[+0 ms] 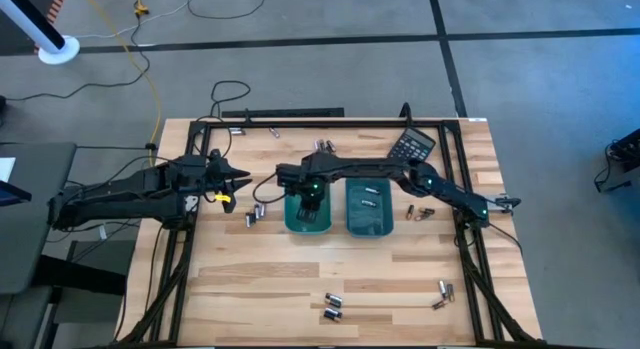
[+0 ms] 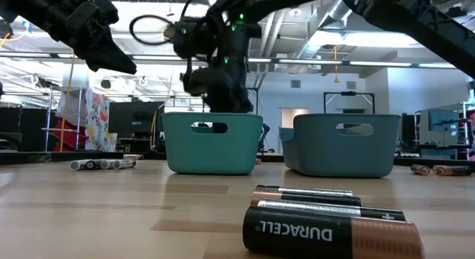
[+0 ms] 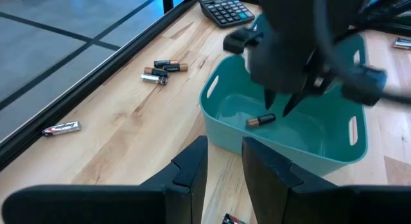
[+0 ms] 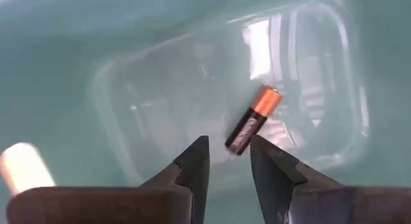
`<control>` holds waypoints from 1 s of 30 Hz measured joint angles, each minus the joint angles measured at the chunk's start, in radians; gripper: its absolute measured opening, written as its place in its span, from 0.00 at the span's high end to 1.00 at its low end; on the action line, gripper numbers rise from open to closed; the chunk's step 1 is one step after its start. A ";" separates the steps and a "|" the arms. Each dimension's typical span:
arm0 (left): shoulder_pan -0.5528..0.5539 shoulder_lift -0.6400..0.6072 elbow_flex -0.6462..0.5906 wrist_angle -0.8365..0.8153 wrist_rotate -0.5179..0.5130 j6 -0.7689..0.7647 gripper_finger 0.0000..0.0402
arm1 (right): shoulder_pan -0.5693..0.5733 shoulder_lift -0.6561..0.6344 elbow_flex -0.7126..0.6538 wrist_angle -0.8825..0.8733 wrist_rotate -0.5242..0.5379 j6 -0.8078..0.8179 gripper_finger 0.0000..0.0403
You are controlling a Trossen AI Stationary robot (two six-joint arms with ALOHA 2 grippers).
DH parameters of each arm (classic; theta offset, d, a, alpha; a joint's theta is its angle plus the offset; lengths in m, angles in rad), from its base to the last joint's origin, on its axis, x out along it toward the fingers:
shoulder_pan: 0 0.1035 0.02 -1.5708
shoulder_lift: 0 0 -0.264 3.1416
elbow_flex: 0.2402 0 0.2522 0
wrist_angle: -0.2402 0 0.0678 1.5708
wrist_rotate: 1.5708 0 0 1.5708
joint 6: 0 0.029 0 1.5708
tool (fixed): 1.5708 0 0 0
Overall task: Sort batteries
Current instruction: Put the black battery into the green bin
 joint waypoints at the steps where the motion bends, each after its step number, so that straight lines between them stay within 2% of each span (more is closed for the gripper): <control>1: 0.000 0.000 0.000 0.000 0.000 0.000 0.77 | 0.001 0.000 0.022 -0.020 0.000 0.000 0.68; 6: 0.000 0.000 0.000 0.000 0.000 0.000 0.77 | 0.001 -0.022 0.101 -0.108 0.000 0.011 0.68; 11: 0.000 0.000 0.000 0.000 0.000 0.000 0.77 | 0.008 -0.144 0.077 -0.045 0.016 0.053 0.69; 17: 0.000 0.000 0.000 0.000 0.000 0.000 0.77 | 0.032 -0.276 0.076 -0.053 0.114 0.046 0.71; 25: 0.000 0.000 0.000 0.000 0.000 -0.001 0.77 | 0.092 -0.391 0.072 -0.159 0.261 0.093 0.71; 28: 0.000 0.000 0.000 0.000 0.000 0.002 0.77 | 0.126 -0.450 -0.014 -0.118 0.323 0.137 0.71; 30: 0.000 0.000 0.000 0.000 0.000 0.006 0.77 | 0.144 -0.516 -0.143 -0.028 0.339 0.179 0.71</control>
